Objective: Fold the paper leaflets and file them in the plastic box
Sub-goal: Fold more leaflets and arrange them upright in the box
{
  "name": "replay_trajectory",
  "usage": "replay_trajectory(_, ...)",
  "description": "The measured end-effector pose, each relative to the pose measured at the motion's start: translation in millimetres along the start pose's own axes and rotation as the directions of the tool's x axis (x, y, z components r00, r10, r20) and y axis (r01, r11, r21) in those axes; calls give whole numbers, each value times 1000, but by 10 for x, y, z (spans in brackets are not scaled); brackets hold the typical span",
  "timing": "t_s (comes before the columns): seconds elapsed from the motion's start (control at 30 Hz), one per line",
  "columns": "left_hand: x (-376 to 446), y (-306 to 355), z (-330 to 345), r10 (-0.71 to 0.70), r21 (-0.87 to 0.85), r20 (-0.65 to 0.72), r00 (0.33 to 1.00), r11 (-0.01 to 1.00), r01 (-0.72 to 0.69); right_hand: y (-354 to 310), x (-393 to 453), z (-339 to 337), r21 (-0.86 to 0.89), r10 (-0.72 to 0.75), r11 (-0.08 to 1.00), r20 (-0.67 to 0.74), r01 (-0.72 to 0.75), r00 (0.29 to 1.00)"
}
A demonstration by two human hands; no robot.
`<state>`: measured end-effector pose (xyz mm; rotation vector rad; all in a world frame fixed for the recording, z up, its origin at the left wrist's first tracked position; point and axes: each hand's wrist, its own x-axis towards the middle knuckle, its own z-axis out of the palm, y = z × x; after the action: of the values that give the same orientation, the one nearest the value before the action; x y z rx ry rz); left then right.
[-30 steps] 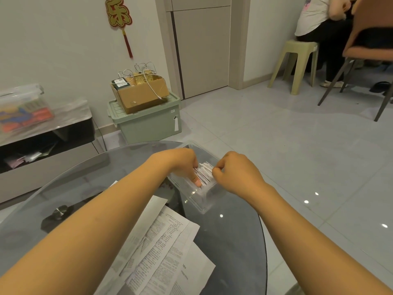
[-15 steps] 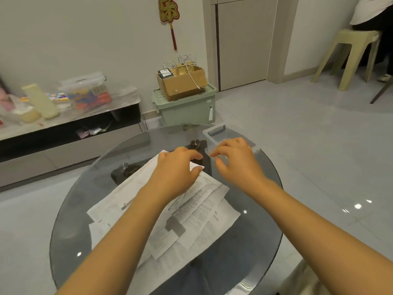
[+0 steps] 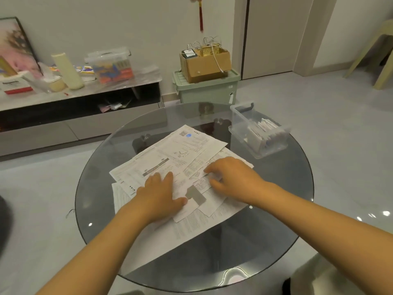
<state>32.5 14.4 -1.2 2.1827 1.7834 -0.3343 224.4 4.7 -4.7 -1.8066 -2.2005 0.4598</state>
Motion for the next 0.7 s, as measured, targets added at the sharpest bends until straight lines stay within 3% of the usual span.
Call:
replay_trajectory(0.17, -63, -70, 10, 98, -2, -168, 981, 995, -100, 25, -31, 48, -47, -19, 999, 41, 21, 999)
replay_trajectory(0.4, -157, -103, 120, 192, -282, -177, 965, 930, -237, 7, -90, 104, 28, -147, 989, 36, 146, 988)
replay_trajectory(0.53, -233, -94, 197, 340, -294, -135, 931, 883, -366, -9, -192, 87, 5, -213, 977, 180, 215, 960)
replay_trajectory(0.7, -316, -121, 328, 421, -230, -113, 900, 870, -436, 62, -276, -11, 7, -240, 968, 331, 252, 913)
